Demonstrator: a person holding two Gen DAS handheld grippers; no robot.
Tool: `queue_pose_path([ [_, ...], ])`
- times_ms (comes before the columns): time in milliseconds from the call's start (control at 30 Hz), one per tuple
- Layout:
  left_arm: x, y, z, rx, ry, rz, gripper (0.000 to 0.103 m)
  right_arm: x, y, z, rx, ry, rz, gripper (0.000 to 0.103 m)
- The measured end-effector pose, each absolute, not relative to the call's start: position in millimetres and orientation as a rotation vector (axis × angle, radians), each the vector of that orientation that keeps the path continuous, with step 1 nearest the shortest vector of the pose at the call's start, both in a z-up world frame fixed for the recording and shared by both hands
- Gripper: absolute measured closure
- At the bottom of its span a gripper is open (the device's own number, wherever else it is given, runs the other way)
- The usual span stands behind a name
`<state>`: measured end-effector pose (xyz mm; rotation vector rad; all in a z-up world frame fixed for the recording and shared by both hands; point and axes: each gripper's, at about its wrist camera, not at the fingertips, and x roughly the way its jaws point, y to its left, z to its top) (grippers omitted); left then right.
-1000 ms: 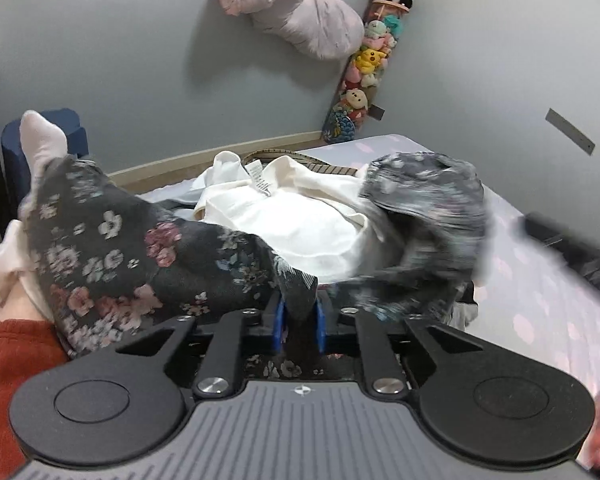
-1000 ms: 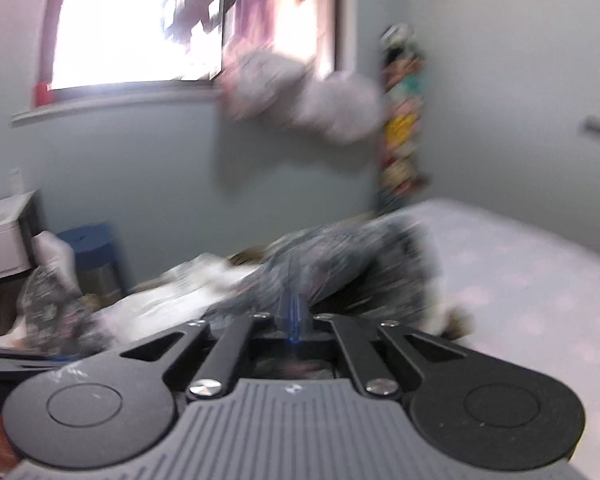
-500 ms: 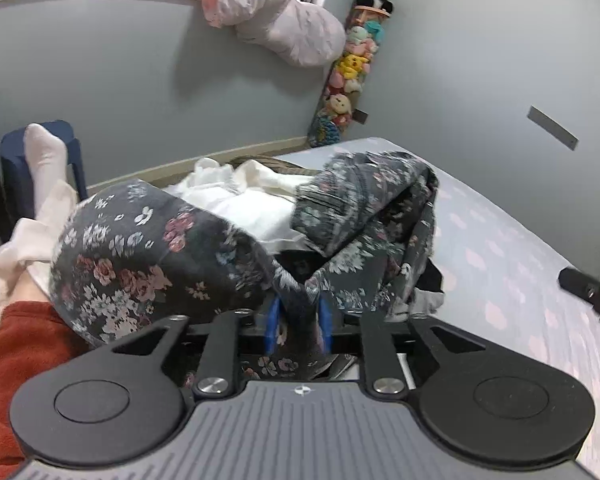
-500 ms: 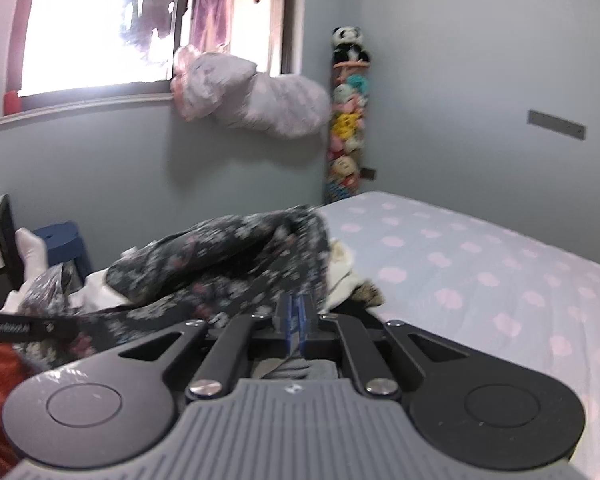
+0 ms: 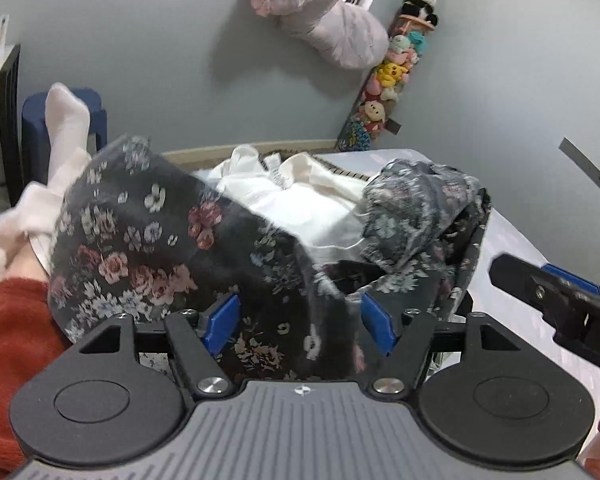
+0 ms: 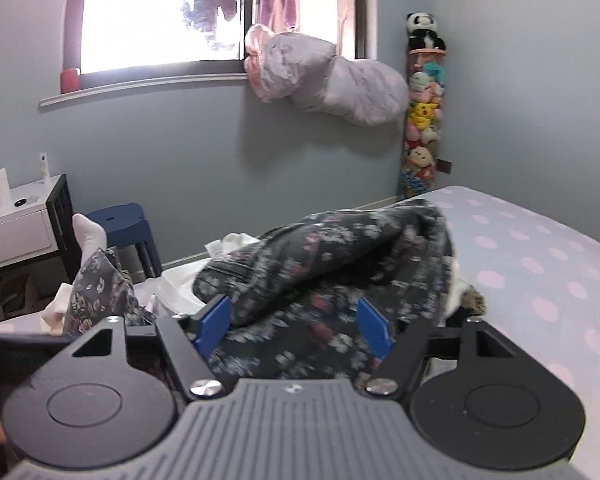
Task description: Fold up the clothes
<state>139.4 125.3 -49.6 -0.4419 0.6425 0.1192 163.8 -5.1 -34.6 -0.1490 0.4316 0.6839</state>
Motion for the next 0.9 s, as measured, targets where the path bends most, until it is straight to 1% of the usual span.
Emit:
queue_pose_path([
  [333,159.8,137.9,-66.7,-0.484,0.66,0.107,0.036,196.4,48.1,-57.8,-0.09,0.501,0.752,0.02],
  [367,160.2,138.5,-69.0,-0.489,0.666,0.106,0.038,199.3,52.9,-60.3,-0.091,0.509,0.751,0.02],
  [400,160.6,139.1,-71.2,-0.494,0.672,0.105,0.044,202.5,57.5,-63.0,-0.095,0.517,0.742,0.021],
  [433,161.1,139.7,-73.1,-0.497,0.676,0.103,0.055,205.2,60.7,-65.4,-0.097,0.523,0.735,0.022],
  [467,161.4,140.0,-74.4,-0.494,0.679,0.096,0.06,206.5,61.9,-66.8,-0.096,0.524,0.735,0.032],
  [500,161.3,140.0,-74.5,-0.487,0.679,0.09,0.069,207.0,62.7,-67.8,-0.1,0.522,0.736,0.05],
  [533,160.6,139.3,-72.9,-0.481,0.674,0.085,0.078,206.7,62.5,-68.2,-0.108,0.513,0.73,0.055],
  [600,157.6,137.6,-67.7,-0.472,0.661,0.076,0.084,204.4,52.5,-63.4,-0.103,0.478,0.702,0.068],
  [633,155.8,136.8,-64.9,-0.469,0.654,0.072,0.086,203.4,46.2,-60.4,-0.095,0.46,0.689,0.07],
  [667,153.4,135.9,-61.6,-0.468,0.647,0.067,0.087,202.5,37.9,-56.6,-0.084,0.443,0.671,0.078],
  [800,138.8,130.3,-47.6,-0.459,0.612,0.043,0.093,198.9,-12.7,-35.8,-0.025,0.366,0.565,0.081],
  [900,124.3,121.4,-32.4,-0.443,0.576,0.012,0.095,192.6,-56.4,-16.7,-0.003,0.3,0.473,0.082],
])
